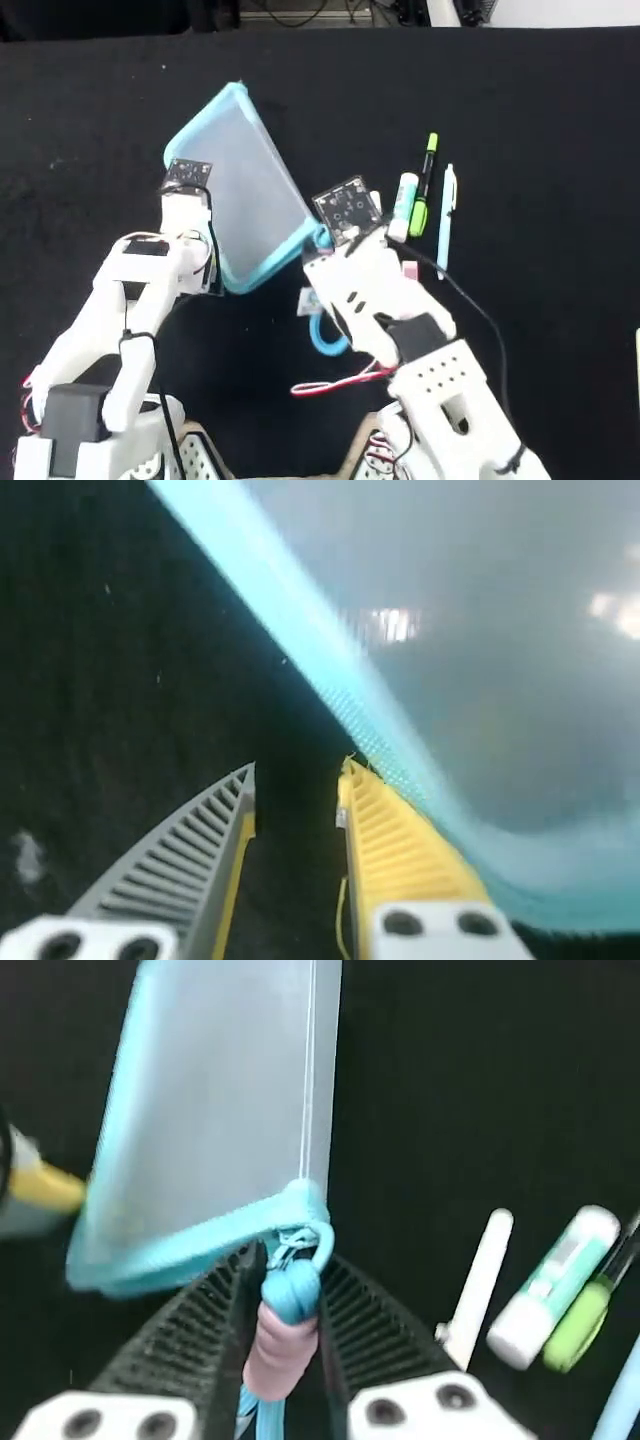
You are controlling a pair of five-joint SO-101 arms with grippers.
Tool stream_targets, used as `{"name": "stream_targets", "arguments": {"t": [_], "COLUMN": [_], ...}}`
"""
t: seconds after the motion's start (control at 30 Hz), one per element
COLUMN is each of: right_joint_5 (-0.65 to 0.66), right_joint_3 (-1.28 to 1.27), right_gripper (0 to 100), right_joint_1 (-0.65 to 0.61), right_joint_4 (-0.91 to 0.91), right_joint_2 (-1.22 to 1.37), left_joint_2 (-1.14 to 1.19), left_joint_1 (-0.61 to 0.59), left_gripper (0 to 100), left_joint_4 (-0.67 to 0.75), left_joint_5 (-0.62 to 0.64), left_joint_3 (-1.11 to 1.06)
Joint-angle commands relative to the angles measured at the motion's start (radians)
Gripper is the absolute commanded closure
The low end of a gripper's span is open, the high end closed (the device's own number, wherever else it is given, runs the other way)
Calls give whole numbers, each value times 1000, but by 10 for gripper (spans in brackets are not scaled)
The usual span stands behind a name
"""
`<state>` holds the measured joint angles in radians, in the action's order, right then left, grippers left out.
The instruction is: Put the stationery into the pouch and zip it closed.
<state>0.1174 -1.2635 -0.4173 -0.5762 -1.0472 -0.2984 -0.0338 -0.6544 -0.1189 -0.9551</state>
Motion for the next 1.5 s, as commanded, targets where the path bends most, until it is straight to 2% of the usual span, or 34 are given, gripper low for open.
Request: {"name": "stream_targets", "arguments": {"t": [0.0, 0.13, 0.23, 0.37, 0.47, 0.63, 0.8, 0.9, 1.07, 1.17, 1.3, 1.47], "right_joint_5": [-5, -5, 11, 129, 176, 180, 178, 183, 184, 181, 176, 176], "right_joint_3": [8, 4, 1, -24, -58, -79, -22, -38, -102, -107, -127, -186], "right_gripper": [988, 988, 988, 988, 988, 988, 988, 988, 988, 988, 988, 988], "right_joint_1": [-92, -269, -342, -344, -350, -350, -377, -413, -416, -417, -420, -420], "right_joint_4": [141, 219, 221, 226, 227, 227, 229, 227, 233, 235, 282, 362], "right_joint_2": [-58, -56, -50, -47, -47, -47, -48, -42, -47, -47, -42, -42], "left_joint_2": [-63, -118, -144, -150, -150, -149, -149, -149, -160, -161, -161, -161], "left_joint_1": [8, 8, 8, 15, 64, 139, 159, 150, 70, -7, -85, -173], "left_gripper": [862, 862, 861, 859, 859, 858, 858, 858, 857, 857, 858, 858], "left_joint_4": [-11, -9, -5, 66, 89, 91, 92, 130, 114, 46, -69, -187], "left_joint_5": [100, 109, 106, 106, 106, 110, 117, 198, 224, 216, 135, 126], "left_joint_3": [10, -31, -58, -104, -120, -120, -111, -120, -124, -94, -25, 73]}}
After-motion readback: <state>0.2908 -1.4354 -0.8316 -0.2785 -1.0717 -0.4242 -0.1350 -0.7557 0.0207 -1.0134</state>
